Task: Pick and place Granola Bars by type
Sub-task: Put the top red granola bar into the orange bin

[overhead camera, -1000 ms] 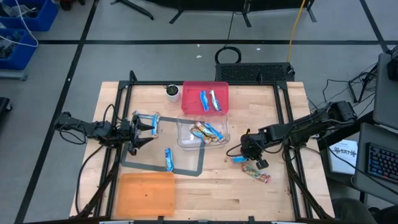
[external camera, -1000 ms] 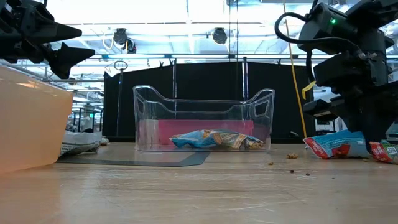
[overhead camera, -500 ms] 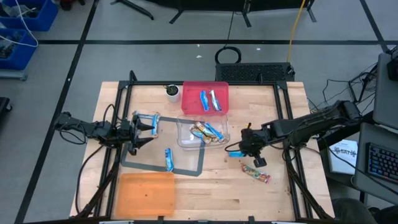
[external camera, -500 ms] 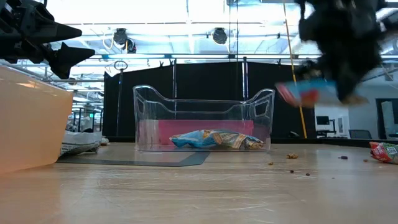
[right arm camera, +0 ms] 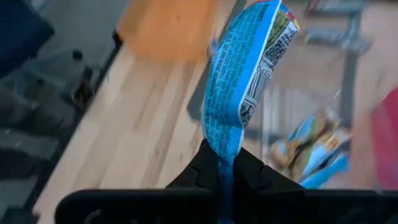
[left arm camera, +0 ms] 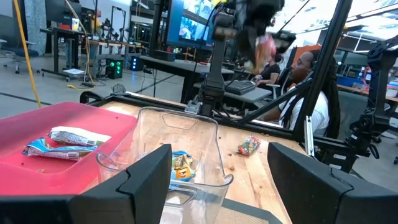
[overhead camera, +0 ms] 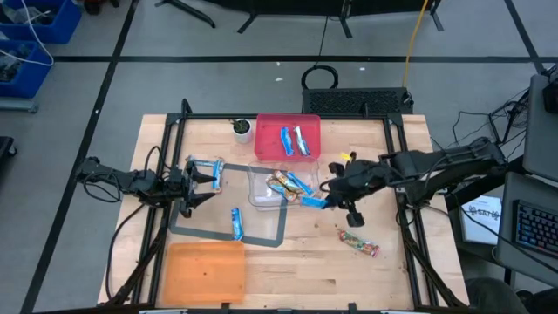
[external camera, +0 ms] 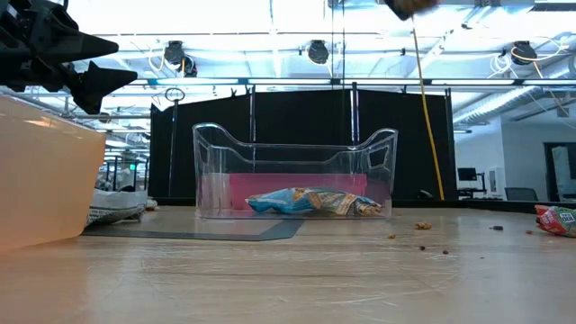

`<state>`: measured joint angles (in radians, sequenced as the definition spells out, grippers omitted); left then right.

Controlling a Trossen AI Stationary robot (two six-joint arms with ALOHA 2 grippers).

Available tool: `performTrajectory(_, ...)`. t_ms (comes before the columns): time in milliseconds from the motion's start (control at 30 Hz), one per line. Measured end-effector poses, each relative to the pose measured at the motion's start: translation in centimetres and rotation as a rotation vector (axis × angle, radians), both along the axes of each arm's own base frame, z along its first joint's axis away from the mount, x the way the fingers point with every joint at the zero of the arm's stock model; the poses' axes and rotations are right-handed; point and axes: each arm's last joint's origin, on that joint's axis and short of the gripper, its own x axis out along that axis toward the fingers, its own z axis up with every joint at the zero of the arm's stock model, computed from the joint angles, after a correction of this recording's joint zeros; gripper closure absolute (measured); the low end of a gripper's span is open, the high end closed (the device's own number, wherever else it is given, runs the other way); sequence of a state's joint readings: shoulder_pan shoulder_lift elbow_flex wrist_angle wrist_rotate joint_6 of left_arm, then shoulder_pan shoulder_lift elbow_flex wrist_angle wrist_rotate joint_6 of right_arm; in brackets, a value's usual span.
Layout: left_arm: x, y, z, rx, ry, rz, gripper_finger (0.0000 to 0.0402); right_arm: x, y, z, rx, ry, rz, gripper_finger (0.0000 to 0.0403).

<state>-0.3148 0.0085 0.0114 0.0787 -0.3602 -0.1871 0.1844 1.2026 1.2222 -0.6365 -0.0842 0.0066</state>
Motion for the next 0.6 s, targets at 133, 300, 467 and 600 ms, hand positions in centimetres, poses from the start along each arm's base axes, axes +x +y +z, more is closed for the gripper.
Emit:
performTrajectory(133,0.0,0.0,0.0,0.000,0.000,0.000,0.0133,0.5,-0.1,2.2,0.000,-0.132,-0.036,0.0398)
performTrajectory(300,0.0,0.0,0.0,0.000,0.000,0.000,0.0133,1.2,-0.1,3.9,0.019,-0.298,-0.083,0.0398)
performTrajectory(467,0.0,0.0,0.0,0.000,0.000,0.000,0.0133,1.7,-0.2,5.2,0.058,-0.434,-0.127,0.0399)
performTrajectory(600,0.0,0.0,0.0,0.000,0.000,0.000,0.0133,2.4,-0.6,5.9,0.100,-0.528,-0.158,0.0399)
